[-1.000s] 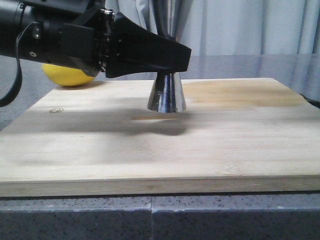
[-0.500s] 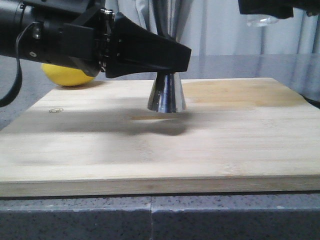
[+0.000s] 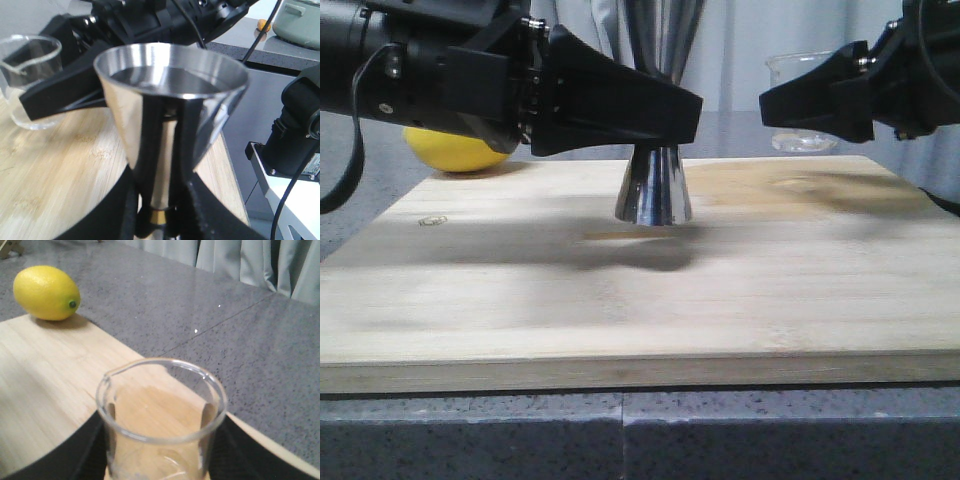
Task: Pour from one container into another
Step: 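Lower the glass beaker onto the board with the right gripper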
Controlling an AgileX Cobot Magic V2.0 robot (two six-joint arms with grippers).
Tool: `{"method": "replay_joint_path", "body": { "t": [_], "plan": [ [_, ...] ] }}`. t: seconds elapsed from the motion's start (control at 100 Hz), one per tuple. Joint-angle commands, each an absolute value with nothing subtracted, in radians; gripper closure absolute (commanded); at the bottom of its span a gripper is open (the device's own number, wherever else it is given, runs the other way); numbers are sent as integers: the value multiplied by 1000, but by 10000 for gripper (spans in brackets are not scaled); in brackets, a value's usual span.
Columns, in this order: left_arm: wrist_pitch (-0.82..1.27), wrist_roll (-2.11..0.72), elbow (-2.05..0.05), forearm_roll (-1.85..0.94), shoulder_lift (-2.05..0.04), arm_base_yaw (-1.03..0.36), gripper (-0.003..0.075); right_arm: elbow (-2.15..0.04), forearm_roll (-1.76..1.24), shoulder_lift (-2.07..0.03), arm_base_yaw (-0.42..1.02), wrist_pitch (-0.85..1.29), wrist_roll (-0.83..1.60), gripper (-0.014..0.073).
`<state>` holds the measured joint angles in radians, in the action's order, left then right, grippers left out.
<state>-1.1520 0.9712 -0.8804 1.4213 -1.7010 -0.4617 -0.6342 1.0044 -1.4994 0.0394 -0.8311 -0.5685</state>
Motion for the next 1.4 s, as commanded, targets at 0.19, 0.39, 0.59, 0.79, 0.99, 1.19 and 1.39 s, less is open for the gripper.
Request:
{"method": "replay_joint_path", "body": {
  "t": [0.19,0.39,0.59,0.79,0.99,1.19,1.39],
  "plan": [
    [-1255,983,-909,1384,-1653,-461,739,-588,967,-1474,33,-910,-507,399],
    [-1255,985,-909,1384,-1653,-461,739,-582,962,-1474,33,-910,-495,399],
    [-1255,989,-909,1384,-1653,-461,739,-582,958,-1475,33,-910,-472,399],
    [-1255,989,-909,1384,-1653,-461,739,-582,943,-1521,33,-932,-459,399],
    [-1255,989,-909,1384,-1653,-461,739,-582,927,-1583,33,-955,-433,399],
    [-1255,989,-909,1384,-1653,-461,739,-582,923,-1625,33,-974,-424,399],
    [-1255,989,-909,1385,-1653,-461,739,-582,921,-1629,33,-968,-423,399]
  ]
}}
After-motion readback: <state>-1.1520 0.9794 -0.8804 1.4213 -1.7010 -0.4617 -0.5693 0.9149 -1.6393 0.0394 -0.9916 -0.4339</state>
